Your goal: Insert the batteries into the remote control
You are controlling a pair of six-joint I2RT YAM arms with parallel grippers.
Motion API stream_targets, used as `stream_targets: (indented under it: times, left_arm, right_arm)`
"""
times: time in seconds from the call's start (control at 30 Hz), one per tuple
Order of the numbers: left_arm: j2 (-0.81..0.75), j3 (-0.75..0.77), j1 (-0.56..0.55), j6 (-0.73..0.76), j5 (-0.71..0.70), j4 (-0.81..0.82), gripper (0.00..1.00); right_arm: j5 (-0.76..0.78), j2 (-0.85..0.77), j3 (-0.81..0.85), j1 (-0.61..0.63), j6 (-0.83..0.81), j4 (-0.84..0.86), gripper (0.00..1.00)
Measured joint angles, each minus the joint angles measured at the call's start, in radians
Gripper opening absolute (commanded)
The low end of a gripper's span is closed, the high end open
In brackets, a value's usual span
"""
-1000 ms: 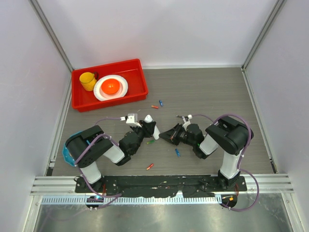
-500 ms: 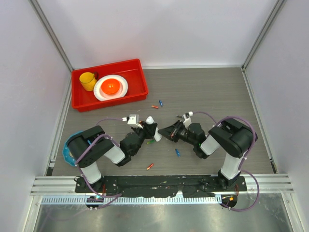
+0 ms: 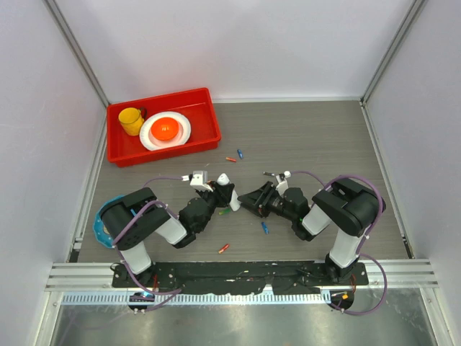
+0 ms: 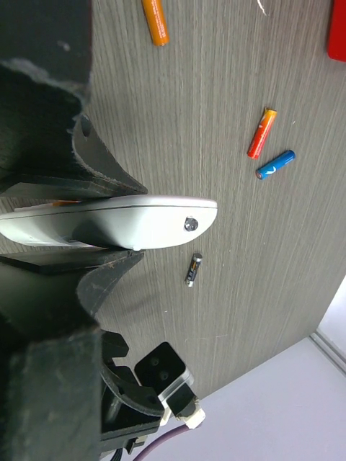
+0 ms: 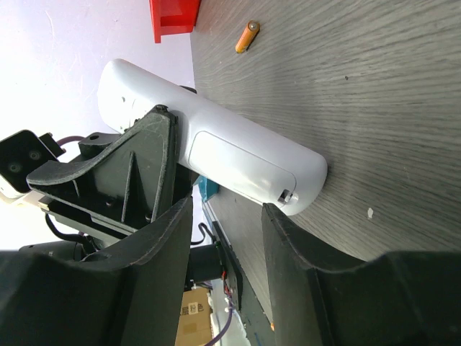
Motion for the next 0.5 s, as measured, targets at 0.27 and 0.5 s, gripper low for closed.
stream_targets:
  times: [0.27,0.5]
  left_arm:
    - [0.0,0.0,-0.003,0.005,-0.018,0.0,0.0]
    - [-0.001,0.0,-0.007,0.015,-0.025,0.001,0.0]
  right_arm:
    - [-0.003,0.0,-0.004,0.0,-0.002,0.0,0.47]
    - [-0.006,0.001,0.007,0.002,-0.01,-0.011,0.54]
